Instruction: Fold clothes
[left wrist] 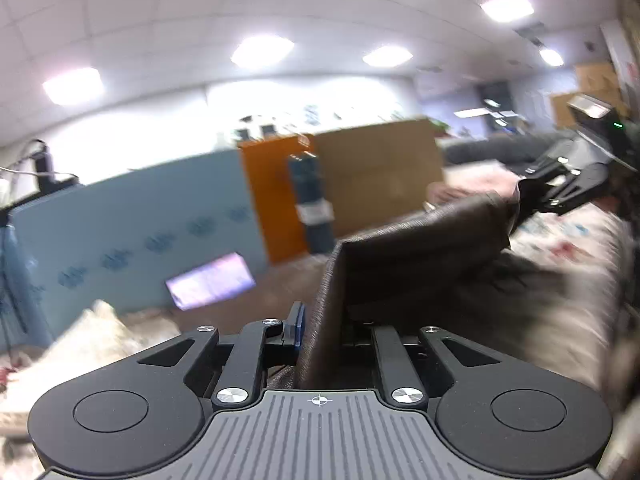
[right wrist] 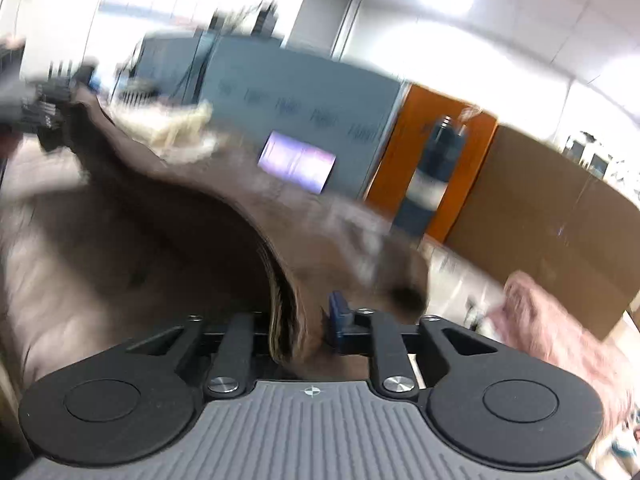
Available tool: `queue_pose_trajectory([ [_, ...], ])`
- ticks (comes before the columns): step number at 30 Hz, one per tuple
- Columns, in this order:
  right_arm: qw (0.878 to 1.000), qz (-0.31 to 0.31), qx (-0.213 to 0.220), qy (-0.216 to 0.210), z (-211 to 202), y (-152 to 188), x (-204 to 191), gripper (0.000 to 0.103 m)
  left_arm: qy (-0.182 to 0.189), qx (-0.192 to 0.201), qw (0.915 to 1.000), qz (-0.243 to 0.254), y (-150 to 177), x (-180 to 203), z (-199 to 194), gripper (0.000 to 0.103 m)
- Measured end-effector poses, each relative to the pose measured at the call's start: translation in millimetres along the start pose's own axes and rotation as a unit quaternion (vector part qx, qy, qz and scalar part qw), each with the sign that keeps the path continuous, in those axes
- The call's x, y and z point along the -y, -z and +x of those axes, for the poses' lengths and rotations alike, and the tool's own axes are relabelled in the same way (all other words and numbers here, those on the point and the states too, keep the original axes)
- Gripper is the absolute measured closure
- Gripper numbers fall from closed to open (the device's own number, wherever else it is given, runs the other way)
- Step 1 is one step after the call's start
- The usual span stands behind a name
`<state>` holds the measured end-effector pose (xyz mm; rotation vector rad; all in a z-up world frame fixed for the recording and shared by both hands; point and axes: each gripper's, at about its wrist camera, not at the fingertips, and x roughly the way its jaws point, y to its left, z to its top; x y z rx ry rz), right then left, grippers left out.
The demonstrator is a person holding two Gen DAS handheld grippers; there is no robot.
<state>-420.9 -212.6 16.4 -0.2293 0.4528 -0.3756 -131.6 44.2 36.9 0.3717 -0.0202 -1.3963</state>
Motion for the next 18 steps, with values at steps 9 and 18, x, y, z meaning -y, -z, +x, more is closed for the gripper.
queue_pose_trajectory([
  [9,0.999,0.028,0.043,0.013,72.0,-27.9,61.5,0.095,-0.014,-0.024,0.9993,0.026,-39.8,-44.8,90.7,0.091],
  [18,0.996,0.083,0.016,-0.007,134.1,-16.8,95.5,0.095,0.037,-0.119,0.9922,0.006,-15.6,-82.1,187.6,0.091],
])
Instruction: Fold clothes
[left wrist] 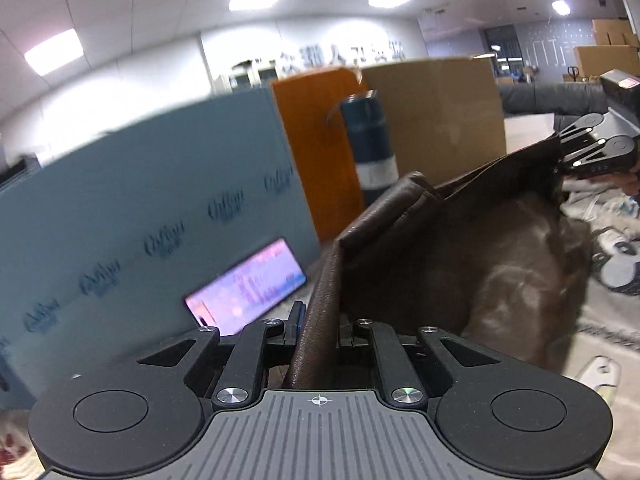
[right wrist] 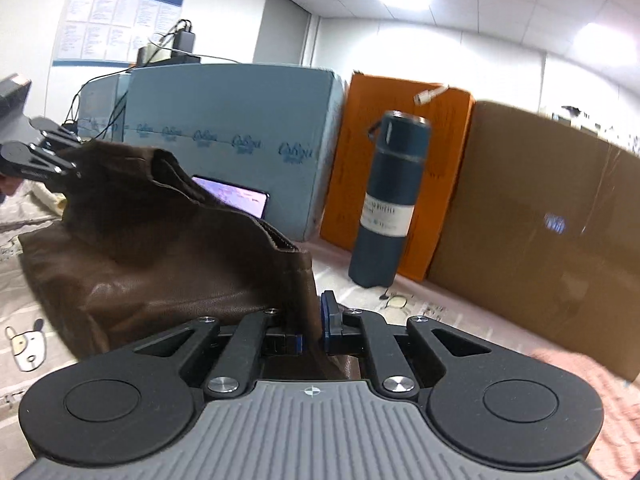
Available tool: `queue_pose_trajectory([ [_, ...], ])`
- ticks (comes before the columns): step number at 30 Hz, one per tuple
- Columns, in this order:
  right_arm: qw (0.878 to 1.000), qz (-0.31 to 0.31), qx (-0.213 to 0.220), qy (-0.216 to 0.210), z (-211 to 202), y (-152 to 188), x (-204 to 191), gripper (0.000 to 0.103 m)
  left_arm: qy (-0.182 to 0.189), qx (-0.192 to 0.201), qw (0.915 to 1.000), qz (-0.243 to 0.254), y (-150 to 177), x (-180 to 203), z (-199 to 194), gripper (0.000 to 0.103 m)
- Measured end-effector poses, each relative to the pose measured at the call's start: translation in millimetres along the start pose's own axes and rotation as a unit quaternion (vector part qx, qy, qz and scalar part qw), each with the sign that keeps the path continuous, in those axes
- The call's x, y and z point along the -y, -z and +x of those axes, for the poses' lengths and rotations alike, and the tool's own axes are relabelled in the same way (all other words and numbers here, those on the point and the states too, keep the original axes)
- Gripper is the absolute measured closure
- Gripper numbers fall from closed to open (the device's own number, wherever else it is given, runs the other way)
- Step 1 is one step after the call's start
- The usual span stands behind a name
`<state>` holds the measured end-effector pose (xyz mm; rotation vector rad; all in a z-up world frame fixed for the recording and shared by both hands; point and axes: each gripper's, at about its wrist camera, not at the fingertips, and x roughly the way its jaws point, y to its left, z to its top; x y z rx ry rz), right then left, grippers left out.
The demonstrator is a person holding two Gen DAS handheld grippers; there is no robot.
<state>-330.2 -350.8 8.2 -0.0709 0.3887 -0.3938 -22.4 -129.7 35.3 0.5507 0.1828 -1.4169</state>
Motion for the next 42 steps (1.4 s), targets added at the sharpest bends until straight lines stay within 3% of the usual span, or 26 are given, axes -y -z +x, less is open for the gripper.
queue_pose_trajectory([
  [3,1.000,0.015,-0.010,-0.001,10.0,6.5,4.9,0.095,0.009,-0.016,0.9997,-0.017,7.7,-9.9,24.0,0.089],
  [7,0.999,0.039,-0.026,0.002,21.8,14.5,12.0,0.094,0.011,-0.027,0.9983,-0.051,16.5,-24.8,43.9,0.076],
  [8,0.998,0.047,-0.031,0.004,24.7,16.6,13.9,0.089,0.012,-0.029,0.9973,-0.066,20.0,-30.4,46.9,0.073],
  [10,0.997,0.067,-0.041,0.017,27.1,21.4,17.9,0.080,0.015,-0.031,0.9943,-0.101,27.8,-41.3,52.2,0.057],
  [11,0.995,0.083,-0.045,0.026,27.3,23.4,20.8,0.070,0.023,-0.030,0.9916,-0.124,33.1,-48.6,53.6,0.050],
  [12,0.993,0.103,-0.046,0.033,26.7,25.2,23.6,0.064,0.041,-0.023,0.9874,-0.151,39.3,-57.1,53.1,0.034],
  [13,0.991,0.122,-0.046,0.038,25.8,27.0,25.9,0.064,0.062,-0.008,0.9822,-0.177,46.2,-64.5,50.8,0.024],
  [14,0.989,0.137,-0.042,0.037,24.0,28.3,27.0,0.062,0.077,0.010,0.9762,-0.203,53.1,-71.3,47.8,0.024],
  [18,0.983,0.176,-0.036,0.043,21.1,29.1,27.8,0.055,0.067,0.024,0.9671,-0.244,60.2,-81.8,46.4,0.023],
  [22,0.974,0.207,-0.037,0.078,21.5,28.9,28.0,0.043,-0.019,0.034,0.9753,-0.218,51.8,-71.4,40.1,0.024],
  [24,0.974,0.196,-0.050,0.102,24.1,29.1,24.6,0.038,-0.082,0.019,0.9802,-0.179,46.0,-63.6,45.7,0.024],
  [27,0.973,0.180,-0.077,0.124,32.6,31.2,21.4,0.034,-0.164,-0.026,0.9784,-0.124,41.7,-50.5,65.2,0.024],
  [30,0.972,0.175,-0.081,0.135,30.9,29.0,18.3,0.034,-0.188,-0.027,0.9759,-0.107,34.0,-42.1,62.2,0.023],
  [31,0.971,0.177,-0.076,0.142,24.9,26.1,16.5,0.033,-0.195,-0.026,0.9751,-0.102,31.3,-39.5,60.5,0.023],
  [33,0.966,0.197,-0.060,0.158,7.8,20.1,12.2,0.019,-0.195,-0.012,0.9733,-0.121,24.2,-39.3,44.6,0.021],
  [34,0.962,0.210,-0.051,0.166,-1.7,17.5,10.1,0.017,-0.193,-0.004,0.9721,-0.133,20.6,-39.6,35.6,0.016],
  [37,0.950,0.263,-0.038,0.166,-29.9,14.9,2.3,0.013,-0.166,0.000,0.9710,-0.172,24.9,-32.9,10.5,0.010],
  [42,0.920,0.359,-0.063,0.144,-55.9,24.6,-13.7,0.007,-0.125,-0.012,0.9644,-0.233,37.8,-16.7,-22.3,0.009],
])
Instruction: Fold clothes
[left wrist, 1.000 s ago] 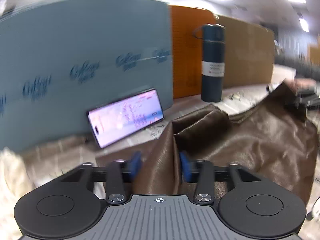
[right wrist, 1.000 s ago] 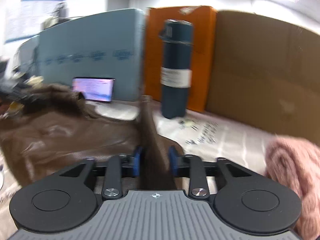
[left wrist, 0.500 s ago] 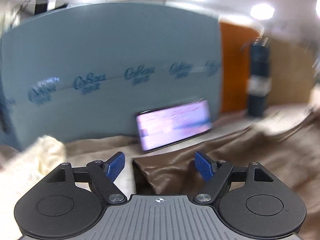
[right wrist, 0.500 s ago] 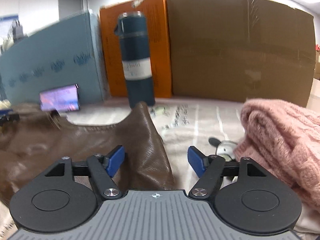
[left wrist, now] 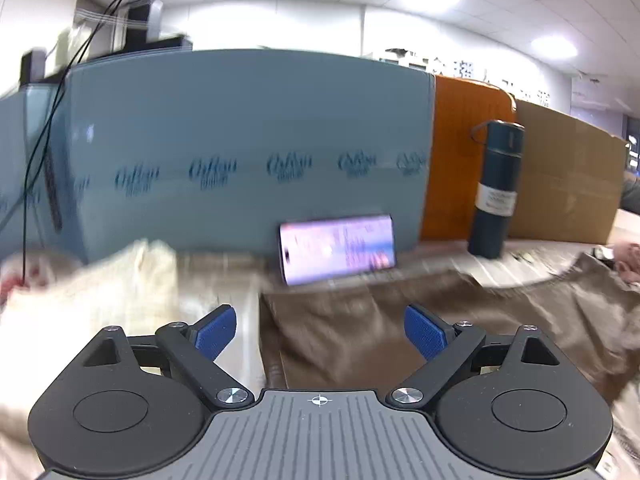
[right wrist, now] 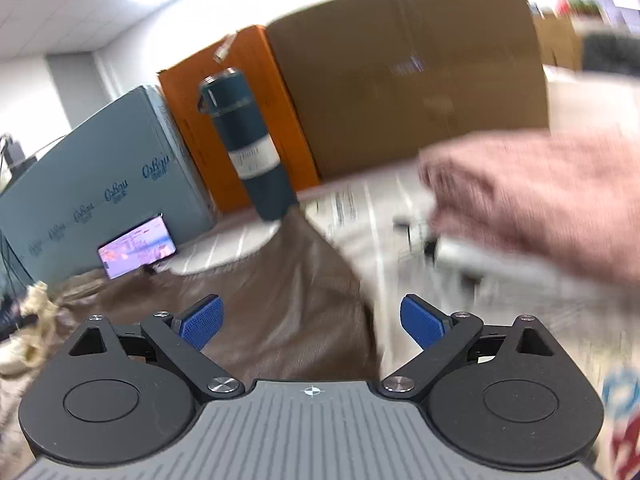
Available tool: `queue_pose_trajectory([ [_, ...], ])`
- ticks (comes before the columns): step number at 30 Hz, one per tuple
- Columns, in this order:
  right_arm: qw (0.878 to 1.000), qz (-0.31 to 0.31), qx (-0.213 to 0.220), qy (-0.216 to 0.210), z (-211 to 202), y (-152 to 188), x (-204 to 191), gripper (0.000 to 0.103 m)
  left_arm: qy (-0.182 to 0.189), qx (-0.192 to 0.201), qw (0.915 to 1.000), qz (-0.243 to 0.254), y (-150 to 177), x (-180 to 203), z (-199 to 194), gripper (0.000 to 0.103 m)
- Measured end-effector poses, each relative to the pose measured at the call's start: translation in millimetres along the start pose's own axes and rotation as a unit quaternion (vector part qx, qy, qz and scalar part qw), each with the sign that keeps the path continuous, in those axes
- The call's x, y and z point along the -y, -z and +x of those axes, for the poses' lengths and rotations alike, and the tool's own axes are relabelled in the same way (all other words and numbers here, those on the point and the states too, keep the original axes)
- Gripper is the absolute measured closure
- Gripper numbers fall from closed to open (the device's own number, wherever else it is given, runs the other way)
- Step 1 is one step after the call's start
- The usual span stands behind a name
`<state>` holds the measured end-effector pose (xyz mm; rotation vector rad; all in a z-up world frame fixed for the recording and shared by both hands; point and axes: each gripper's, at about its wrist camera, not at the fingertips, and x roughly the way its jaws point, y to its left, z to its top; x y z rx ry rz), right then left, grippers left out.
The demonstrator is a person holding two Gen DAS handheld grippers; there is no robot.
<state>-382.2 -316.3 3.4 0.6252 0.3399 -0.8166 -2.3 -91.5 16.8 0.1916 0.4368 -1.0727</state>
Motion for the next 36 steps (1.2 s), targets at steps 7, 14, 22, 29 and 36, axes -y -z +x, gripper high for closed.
queue_pose_trajectory([
  [7,0.990,0.123,-0.061,-0.015,0.2,23.8,5.1,0.007,0.004,-0.039,0.9971,-0.065,36.2,-1.0,-19.1,0.006],
  [14,0.977,0.203,-0.048,-0.041,23.3,30.7,13.2,0.003,0.008,-0.070,0.9926,-0.099,54.7,-4.6,-5.6,0.006],
  [22,0.970,0.242,0.000,-0.024,47.8,27.5,0.8,0.053,0.029,-0.069,0.9939,-0.081,61.3,1.6,-0.7,0.004],
  [29,0.972,0.214,0.068,-0.068,31.8,23.9,-2.6,0.088,0.038,-0.065,0.9949,-0.067,62.1,5.9,-0.4,0.005],
  [36,0.972,0.137,0.128,-0.138,3.8,-0.1,-42.9,0.090,0.104,-0.056,0.9917,-0.050,63.0,14.5,-1.6,0.004],
])
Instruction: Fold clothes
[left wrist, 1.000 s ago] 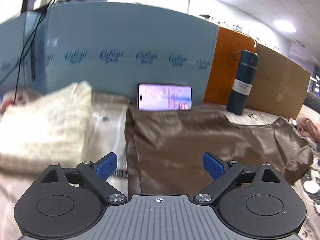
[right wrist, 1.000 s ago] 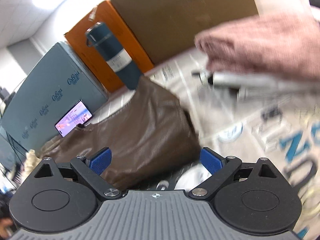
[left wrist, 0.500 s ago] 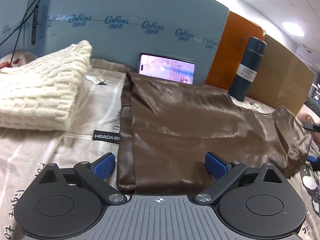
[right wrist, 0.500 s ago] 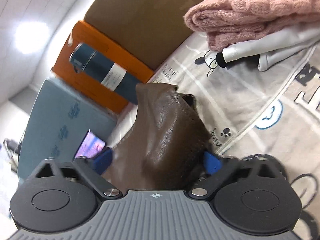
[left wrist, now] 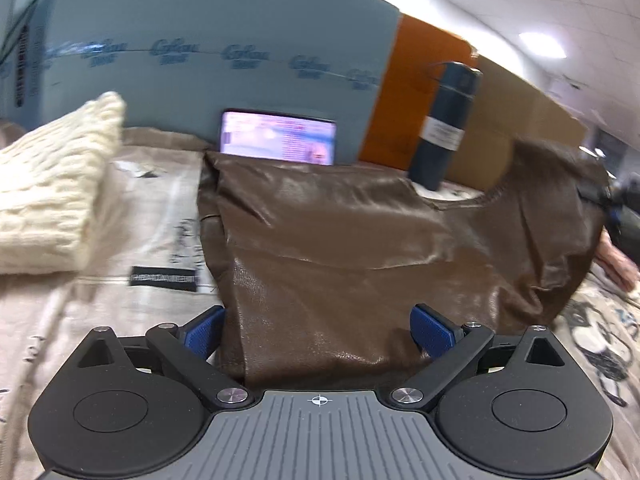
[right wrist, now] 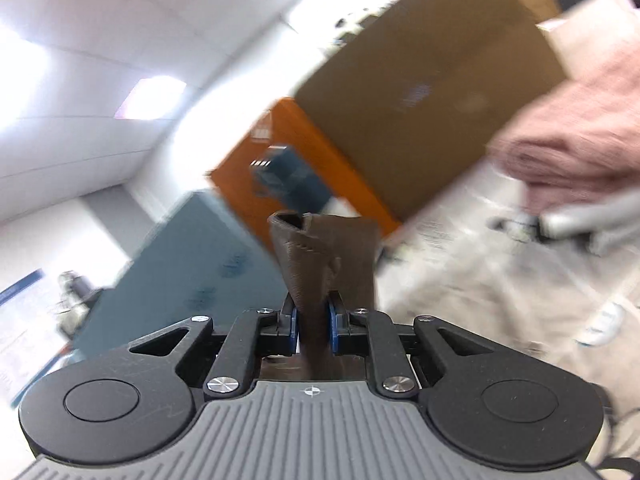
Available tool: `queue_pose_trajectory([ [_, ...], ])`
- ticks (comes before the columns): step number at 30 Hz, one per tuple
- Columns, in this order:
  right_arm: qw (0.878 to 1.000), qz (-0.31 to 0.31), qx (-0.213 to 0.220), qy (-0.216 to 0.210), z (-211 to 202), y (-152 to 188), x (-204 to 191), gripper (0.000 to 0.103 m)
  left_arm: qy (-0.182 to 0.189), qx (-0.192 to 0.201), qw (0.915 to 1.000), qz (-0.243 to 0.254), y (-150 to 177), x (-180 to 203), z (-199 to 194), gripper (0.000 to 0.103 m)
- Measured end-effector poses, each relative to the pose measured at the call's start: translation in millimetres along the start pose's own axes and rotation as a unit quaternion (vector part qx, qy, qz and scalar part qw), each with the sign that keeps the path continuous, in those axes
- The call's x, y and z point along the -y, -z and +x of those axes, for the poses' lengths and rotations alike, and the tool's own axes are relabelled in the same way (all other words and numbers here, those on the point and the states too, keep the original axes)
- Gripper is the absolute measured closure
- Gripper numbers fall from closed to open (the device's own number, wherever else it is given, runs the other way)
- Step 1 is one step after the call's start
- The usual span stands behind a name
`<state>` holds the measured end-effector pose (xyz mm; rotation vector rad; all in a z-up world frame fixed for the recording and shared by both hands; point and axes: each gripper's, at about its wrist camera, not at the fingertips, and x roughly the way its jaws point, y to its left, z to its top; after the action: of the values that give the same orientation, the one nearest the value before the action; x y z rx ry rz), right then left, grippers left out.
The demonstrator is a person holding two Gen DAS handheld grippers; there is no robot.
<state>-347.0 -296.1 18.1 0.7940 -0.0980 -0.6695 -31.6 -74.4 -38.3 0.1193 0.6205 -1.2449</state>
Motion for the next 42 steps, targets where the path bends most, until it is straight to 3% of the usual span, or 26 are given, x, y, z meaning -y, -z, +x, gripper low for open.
queue_pose_trajectory([
  [4,0.998,-0.048,-0.013,-0.046,10.9,1.7,-44.8,0.090,-0.001,0.020,0.9997,-0.015,0.3,-7.6,-5.1,0.004],
  [10,0.986,-0.119,-0.078,-0.086,46.1,38.4,-107.5,0.090,-0.001,0.041,0.9989,-0.022,1.5,-13.4,-11.4,0.004],
  [16,0.964,-0.196,-0.160,-0.077,64.8,97.1,-134.8,0.089,-0.038,0.079,0.9951,-0.045,0.1,-24.4,-19.0,0.004],
  [19,0.946,-0.247,-0.198,-0.074,60.3,119.9,-140.5,0.084,-0.056,0.106,0.9907,-0.065,0.1,-31.5,-24.9,0.004],
  [20,0.937,-0.268,-0.210,-0.080,55.0,125.6,-142.7,0.074,-0.059,0.114,0.9893,-0.069,0.0,-33.5,-26.7,0.004],
  [21,0.929,-0.283,-0.221,-0.088,50.2,129.9,-144.1,0.047,-0.061,0.122,0.9879,-0.073,-0.1,-35.2,-28.6,0.004],
  [22,0.927,-0.279,-0.230,-0.102,46.8,129.4,-142.9,0.032,-0.062,0.129,0.9868,-0.075,-0.3,-36.2,-30.1,0.004],
  [23,0.924,-0.275,-0.238,-0.117,43.4,129.0,-141.7,0.023,-0.062,0.137,0.9857,-0.077,-0.5,-36.8,-31.6,0.004],
  [24,0.922,-0.270,-0.246,-0.129,40.6,127.9,-140.6,0.023,-0.063,0.144,0.9845,-0.078,-0.7,-37.5,-33.0,0.004],
  [27,0.928,-0.234,-0.257,-0.131,43.4,120.1,-135.8,0.020,-0.057,0.166,0.9808,-0.085,-0.4,-40.0,-38.4,0.004],
  [29,0.936,-0.195,-0.272,-0.109,54.5,117.3,-126.0,0.020,-0.043,0.183,0.9777,-0.094,-0.7,-42.7,-42.4,0.004],
  [32,0.934,-0.121,-0.323,-0.095,77.9,116.9,-102.7,0.020,-0.003,0.207,0.9721,-0.110,0.0,-46.9,-49.1,0.004],
  [34,0.933,-0.084,-0.335,-0.105,83.0,110.3,-94.6,0.020,0.037,0.196,0.9710,-0.132,-2.4,-50.6,-49.3,0.004],
  [36,0.937,-0.058,-0.317,-0.135,78.3,93.2,-93.6,0.017,0.077,0.165,0.9699,-0.162,-8.8,-51.7,-46.4,0.004],
  [38,0.948,-0.050,-0.273,-0.155,70.7,73.3,-90.4,0.013,0.086,0.147,0.9709,-0.168,-17.7,-42.3,-46.2,0.004],
  [42,0.971,-0.057,-0.191,-0.128,64.8,51.9,-67.8,0.012,0.077,0.087,0.9848,-0.129,-35.1,-10.9,-24.7,0.004],
])
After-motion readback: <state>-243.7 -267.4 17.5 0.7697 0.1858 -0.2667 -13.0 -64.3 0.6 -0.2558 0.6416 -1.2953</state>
